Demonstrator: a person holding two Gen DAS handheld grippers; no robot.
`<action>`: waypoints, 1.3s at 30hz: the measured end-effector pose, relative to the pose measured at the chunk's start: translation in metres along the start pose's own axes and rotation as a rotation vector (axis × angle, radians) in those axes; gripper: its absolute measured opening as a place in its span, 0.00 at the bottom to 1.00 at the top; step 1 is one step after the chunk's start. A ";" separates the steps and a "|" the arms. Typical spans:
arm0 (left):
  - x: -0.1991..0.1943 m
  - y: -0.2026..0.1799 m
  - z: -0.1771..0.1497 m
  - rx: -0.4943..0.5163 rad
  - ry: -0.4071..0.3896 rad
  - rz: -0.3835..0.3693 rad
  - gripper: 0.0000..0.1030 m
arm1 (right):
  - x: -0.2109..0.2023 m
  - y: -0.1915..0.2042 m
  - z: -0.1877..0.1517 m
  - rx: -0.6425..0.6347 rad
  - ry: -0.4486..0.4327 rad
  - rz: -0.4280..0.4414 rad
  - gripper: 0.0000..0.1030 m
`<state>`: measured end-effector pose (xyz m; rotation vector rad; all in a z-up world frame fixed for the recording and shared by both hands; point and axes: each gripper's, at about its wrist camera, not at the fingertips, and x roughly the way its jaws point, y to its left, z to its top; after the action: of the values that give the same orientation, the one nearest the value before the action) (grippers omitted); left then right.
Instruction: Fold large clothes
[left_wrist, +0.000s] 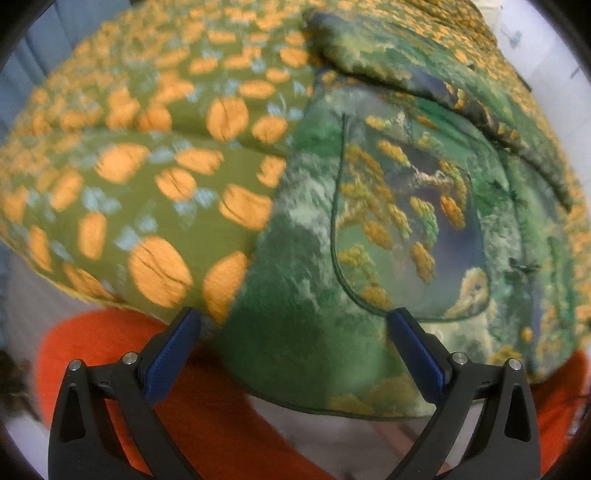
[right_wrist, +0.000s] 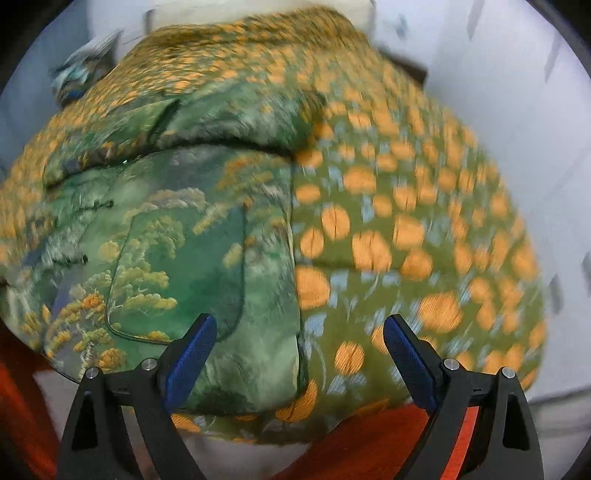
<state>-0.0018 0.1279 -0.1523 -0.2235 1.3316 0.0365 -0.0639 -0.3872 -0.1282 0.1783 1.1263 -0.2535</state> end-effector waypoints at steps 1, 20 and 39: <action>0.005 0.003 0.000 -0.006 0.026 -0.049 0.99 | 0.009 -0.011 -0.001 0.056 0.042 0.067 0.88; -0.019 -0.003 -0.012 0.071 0.136 -0.072 0.07 | 0.022 -0.001 -0.005 0.056 0.225 0.398 0.14; -0.157 -0.016 0.121 0.048 -0.207 -0.383 0.06 | -0.039 -0.053 0.094 0.329 -0.004 0.847 0.12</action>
<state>0.0785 0.1504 0.0279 -0.4195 1.0650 -0.2878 -0.0130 -0.4590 -0.0541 0.9176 0.9116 0.3214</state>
